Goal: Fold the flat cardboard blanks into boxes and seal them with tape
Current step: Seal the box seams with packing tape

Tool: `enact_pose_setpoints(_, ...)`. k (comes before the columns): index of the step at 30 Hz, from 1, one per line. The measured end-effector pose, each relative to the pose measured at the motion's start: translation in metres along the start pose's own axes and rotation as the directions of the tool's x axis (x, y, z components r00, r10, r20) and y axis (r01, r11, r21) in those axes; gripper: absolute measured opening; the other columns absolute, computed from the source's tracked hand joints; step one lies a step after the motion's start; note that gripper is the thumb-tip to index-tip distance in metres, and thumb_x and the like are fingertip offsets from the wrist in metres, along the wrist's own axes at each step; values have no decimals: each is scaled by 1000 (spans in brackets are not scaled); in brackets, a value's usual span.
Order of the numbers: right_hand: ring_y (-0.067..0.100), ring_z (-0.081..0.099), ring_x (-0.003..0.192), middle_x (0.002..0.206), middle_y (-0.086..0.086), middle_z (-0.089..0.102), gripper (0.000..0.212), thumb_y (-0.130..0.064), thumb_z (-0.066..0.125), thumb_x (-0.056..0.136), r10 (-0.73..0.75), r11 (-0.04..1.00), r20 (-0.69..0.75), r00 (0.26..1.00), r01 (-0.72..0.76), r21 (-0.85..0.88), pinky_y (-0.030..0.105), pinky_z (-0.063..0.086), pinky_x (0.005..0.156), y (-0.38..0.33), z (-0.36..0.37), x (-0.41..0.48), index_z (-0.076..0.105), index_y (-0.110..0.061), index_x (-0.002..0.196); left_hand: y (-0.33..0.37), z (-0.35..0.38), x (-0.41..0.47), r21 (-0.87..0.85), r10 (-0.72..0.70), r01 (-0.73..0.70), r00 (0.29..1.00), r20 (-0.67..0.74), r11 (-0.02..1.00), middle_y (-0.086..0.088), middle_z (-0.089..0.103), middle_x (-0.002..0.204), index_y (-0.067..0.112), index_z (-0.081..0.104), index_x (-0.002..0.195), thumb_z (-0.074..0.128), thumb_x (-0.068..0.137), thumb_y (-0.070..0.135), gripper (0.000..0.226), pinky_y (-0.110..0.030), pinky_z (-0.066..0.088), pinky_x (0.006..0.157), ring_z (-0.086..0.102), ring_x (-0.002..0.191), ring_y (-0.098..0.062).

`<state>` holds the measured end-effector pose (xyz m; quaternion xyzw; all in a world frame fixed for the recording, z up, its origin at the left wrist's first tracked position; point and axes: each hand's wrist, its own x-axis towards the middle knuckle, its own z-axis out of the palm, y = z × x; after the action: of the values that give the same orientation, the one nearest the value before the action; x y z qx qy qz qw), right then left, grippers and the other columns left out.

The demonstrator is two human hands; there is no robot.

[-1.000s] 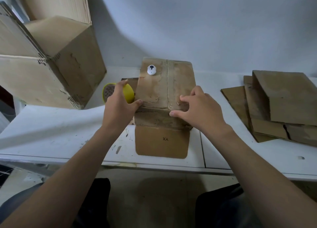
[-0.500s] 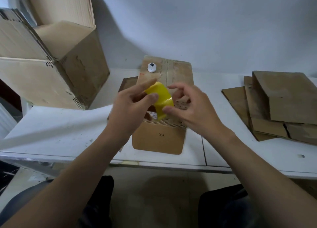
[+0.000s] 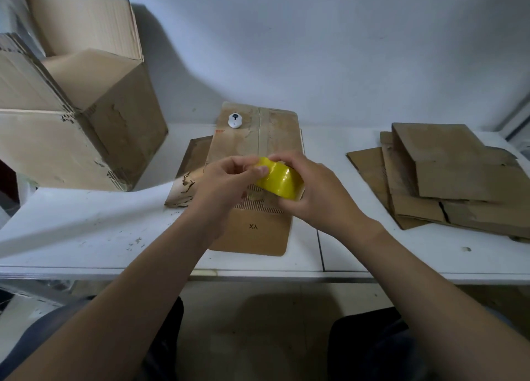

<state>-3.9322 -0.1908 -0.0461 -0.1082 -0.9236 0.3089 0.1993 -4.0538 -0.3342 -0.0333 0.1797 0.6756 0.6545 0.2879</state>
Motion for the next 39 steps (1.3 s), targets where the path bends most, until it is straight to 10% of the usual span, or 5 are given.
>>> enact_pose_setpoints(6, 10, 55, 110, 130, -18, 55, 67, -23, 78, 82, -109, 994, 10, 994, 109, -25, 38, 53, 86, 7, -14, -3, 44, -42, 137, -1, -3, 2, 39, 42, -42, 999, -18, 998, 4, 69, 76, 21, 73, 84, 79, 86, 28, 10, -31, 49, 66, 58, 71, -12)
enact_pose_setpoints(17, 10, 41, 84, 99, -14, 35, 53, -8, 74, 81, -266, 942, 11, 964, 262, -208, 23, 38, 67, 45, -31, -6, 68, -40, 122, 6, -10, 4, -139, 33, -67, 973, -230, 988, 7, 64, 67, 25, 67, 67, 78, 88, 22, 24, -24, 45, 55, 55, 59, -7)
enact_pose_setpoints(28, 17, 47, 82, 99, -1, 50, 53, -16, 69, 84, -300, 913, 52, 952, 303, -272, 33, 46, 62, 77, -48, -13, 60, -47, 126, -3, -32, -1, -173, 24, -83, 947, -321, 981, 4, 68, 73, 20, 64, 72, 75, 90, 20, 21, -26, 43, 59, 55, 64, -9)
enact_pose_setpoints(39, 13, 44, 84, 100, 2, 59, 51, -11, 84, 80, -299, 890, 108, 948, 318, -328, 15, 27, 65, 87, -48, -15, 71, -36, 123, -9, -49, -1, -208, -1, -83, 928, -373, 975, 6, 70, 70, 21, 60, 74, 76, 90, 24, 23, -28, 45, 63, 53, 68, -13)
